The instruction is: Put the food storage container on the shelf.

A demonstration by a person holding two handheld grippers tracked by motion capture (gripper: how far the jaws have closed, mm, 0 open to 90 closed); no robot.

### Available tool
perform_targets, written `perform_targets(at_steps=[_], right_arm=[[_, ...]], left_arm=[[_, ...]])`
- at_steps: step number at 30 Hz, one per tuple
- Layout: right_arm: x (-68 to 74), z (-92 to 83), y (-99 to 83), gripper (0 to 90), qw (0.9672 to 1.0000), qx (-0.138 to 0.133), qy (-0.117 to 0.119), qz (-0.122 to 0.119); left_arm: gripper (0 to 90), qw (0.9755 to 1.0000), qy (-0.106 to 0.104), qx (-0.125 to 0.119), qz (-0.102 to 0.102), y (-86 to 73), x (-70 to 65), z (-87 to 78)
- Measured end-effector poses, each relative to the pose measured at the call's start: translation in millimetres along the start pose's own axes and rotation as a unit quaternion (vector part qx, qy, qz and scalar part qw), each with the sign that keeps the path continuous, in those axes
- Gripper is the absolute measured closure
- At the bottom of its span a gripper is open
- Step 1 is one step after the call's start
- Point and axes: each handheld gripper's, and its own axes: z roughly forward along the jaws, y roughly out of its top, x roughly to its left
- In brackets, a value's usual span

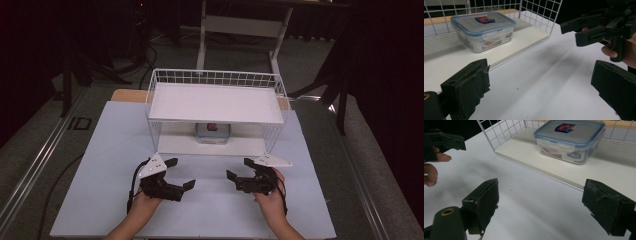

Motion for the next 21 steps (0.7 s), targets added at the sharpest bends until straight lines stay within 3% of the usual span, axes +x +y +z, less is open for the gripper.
perform_targets(at_steps=[6, 8, 16, 21], right_arm=[[-4.2, -21.1, -10.8, 14.9, 1.0, -0.003, -0.002, -0.008], [-5.4, -26.5, -12.7, 16.6, 0.9998, 0.004, -0.013, -0.014], [-11.3, -43.2, -21.4, 17.0, 0.9998, 0.0, -0.021, 0.002], [-12.4, -51.3, -22.6, 17.0, 0.9998, 0.001, -0.022, 0.0]], left_arm=[[2.7, 1.0, 0.007, 0.003, 0.004, 1.3, 1.2, -16.7], [2.7, 0.9998, 0.015, 0.009, 0.005, -0.1, 2.6, -22.5], [2.7, 0.9995, 0.027, 0.01, -0.011, -11.3, 6.8, -44.8], [2.7, 0.9993, 0.033, 0.012, -0.014, -17.7, 8.7, -54.1]])
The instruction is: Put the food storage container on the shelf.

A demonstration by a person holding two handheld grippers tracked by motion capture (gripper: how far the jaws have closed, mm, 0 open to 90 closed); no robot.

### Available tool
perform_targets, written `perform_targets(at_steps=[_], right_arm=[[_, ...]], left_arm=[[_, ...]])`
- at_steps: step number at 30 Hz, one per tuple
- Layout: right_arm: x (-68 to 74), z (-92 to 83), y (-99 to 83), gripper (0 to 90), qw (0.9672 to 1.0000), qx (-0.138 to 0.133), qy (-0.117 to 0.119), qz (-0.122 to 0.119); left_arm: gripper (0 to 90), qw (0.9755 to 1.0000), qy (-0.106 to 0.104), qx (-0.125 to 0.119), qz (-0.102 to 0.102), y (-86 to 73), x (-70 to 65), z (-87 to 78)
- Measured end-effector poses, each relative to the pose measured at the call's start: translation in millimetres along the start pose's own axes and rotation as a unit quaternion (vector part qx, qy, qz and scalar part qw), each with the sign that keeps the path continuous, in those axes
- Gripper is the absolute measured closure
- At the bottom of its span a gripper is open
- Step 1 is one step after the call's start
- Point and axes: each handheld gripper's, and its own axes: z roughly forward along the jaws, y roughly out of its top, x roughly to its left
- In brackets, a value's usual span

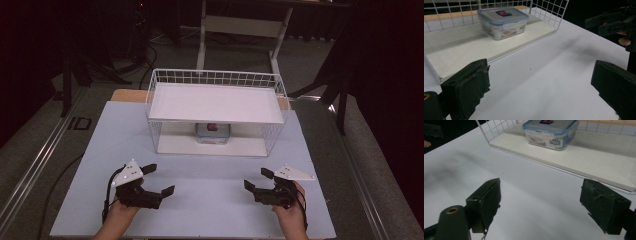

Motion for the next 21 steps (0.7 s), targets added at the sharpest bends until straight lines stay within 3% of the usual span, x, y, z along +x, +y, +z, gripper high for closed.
perform_targets(at_steps=[6, 12, 21], right_arm=[[-3.4, -6.4, -5.6, 17.0, 0.9999, -0.007, 0.002, -0.011], [-11.4, -8.2, -13.4, 15.9, 0.9999, -0.011, 0.003, 0.0], [-27.6, -6.1, -17.5, 15.3, 0.9993, -0.011, -0.005, -0.036]], left_arm=[[2.8, 1.0, 0.003, 0.004, -0.003, -8.7, 2.3, -2.6], [2.7, 0.9999, -0.002, 0.008, 0.006, -13.9, 4.3, -0.9], [2.7, 1.0, 0.006, 0.005, 0.006, -15.5, 8.3, 4.5]])
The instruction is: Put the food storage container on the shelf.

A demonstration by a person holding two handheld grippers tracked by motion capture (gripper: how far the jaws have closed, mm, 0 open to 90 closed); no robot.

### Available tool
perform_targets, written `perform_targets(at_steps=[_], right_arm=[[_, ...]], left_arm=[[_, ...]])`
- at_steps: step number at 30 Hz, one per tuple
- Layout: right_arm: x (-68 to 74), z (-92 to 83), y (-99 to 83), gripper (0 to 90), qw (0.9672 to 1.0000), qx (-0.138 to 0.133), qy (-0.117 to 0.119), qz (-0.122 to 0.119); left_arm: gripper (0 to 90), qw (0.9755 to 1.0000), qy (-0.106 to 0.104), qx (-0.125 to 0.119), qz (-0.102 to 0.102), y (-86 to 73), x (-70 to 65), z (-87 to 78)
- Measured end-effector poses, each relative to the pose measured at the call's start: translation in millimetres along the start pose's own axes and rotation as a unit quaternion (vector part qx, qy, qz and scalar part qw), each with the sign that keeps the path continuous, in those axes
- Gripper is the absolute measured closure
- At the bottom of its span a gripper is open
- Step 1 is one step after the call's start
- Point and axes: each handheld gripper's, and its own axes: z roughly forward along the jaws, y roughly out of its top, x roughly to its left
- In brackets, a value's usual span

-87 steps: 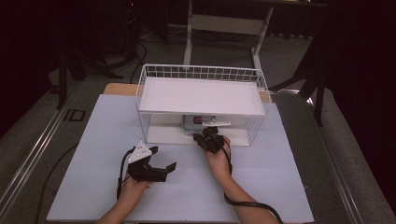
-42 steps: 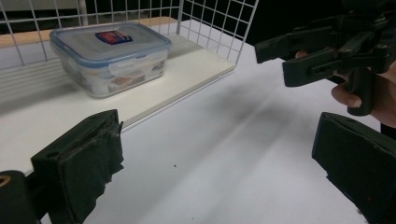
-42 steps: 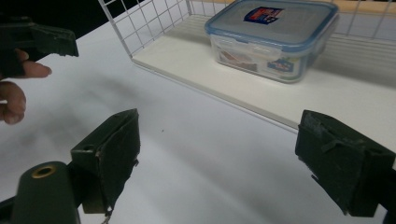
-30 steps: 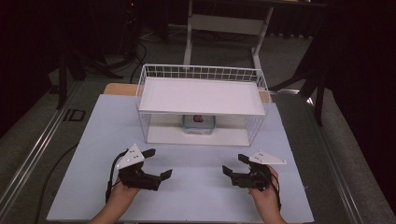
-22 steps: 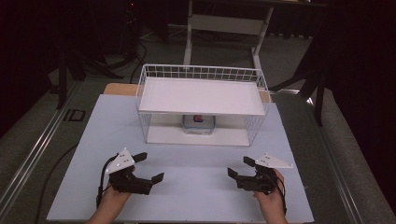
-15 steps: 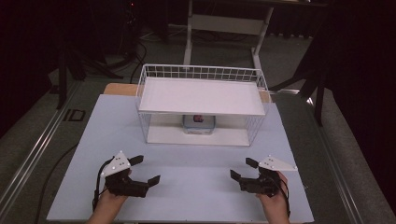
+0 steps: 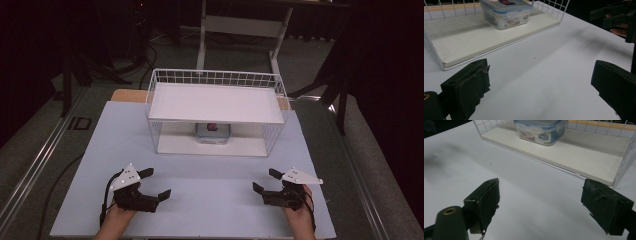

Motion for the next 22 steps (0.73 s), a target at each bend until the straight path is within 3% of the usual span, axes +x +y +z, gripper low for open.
perform_targets(at_steps=[5, 16, 22], right_arm=[[-4.6, -0.5, -0.6, 15.3, 0.9997, -0.011, 0.011, 0.017], [-6.7, 3.6, -2.1, 14.6, 0.9998, -0.004, 0.012, 0.016], [-11.3, 3.7, -3.9, 14.1, 0.9996, -0.002, 0.01, 0.027]], left_arm=[[2.8, 0.9999, -0.001, -0.014, 0.006, 2.4, 1.9, -0.4], [2.7, 0.9986, 0.007, -0.029, -0.043, -6.7, 18.2, -7.4], [2.8, 0.9986, 0.012, -0.023, -0.047, -8.2, 19.1, -6.5]])
